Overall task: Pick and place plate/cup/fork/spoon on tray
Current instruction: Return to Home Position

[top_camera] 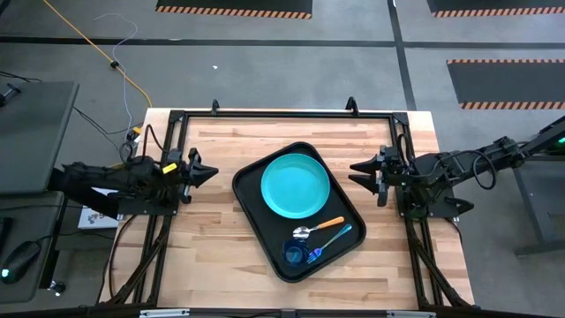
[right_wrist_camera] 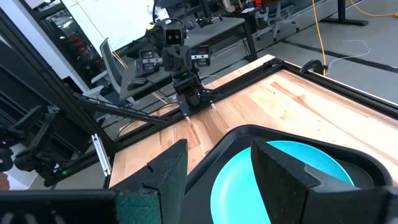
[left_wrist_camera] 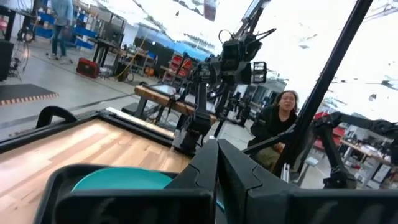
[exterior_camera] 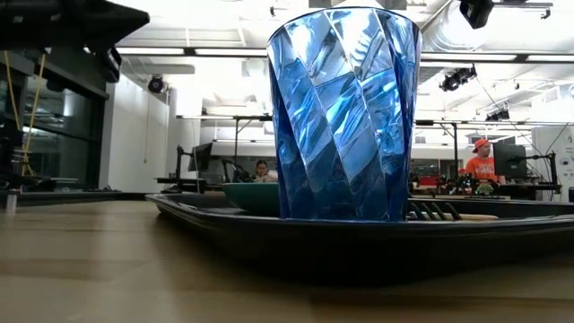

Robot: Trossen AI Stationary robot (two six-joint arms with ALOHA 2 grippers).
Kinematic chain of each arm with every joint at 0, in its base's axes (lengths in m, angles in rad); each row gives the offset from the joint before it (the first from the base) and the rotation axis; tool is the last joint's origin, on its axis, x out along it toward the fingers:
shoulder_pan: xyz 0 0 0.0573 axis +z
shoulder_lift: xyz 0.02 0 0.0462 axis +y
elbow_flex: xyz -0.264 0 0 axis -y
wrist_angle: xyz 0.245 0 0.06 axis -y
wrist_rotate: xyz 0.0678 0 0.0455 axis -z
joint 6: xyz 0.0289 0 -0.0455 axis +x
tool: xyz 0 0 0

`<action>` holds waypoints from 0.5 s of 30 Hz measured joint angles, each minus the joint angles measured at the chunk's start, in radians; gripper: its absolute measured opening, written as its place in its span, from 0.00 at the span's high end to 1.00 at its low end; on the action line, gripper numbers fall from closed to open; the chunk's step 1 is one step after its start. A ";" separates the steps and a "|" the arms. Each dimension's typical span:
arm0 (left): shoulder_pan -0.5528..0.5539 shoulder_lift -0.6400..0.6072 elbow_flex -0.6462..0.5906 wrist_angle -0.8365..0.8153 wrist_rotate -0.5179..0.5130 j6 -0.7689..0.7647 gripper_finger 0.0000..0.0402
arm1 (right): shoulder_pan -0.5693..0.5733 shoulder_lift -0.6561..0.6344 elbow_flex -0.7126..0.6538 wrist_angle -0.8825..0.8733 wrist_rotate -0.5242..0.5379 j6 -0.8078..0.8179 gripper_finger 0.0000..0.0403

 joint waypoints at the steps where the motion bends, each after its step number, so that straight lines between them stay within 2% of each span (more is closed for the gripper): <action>1: 0.000 -0.015 -0.010 0.005 0.000 0.000 1.00 | 0.000 0.000 0.000 0.000 0.000 0.000 0.58; 10: 0.000 -0.148 -0.121 0.000 -0.024 -0.010 1.00 | 0.000 0.000 0.000 0.000 0.000 0.027 0.58; 15: 0.000 -0.150 -0.142 -0.035 -0.042 -0.010 1.00 | 0.000 -0.002 0.000 0.000 0.000 0.054 0.58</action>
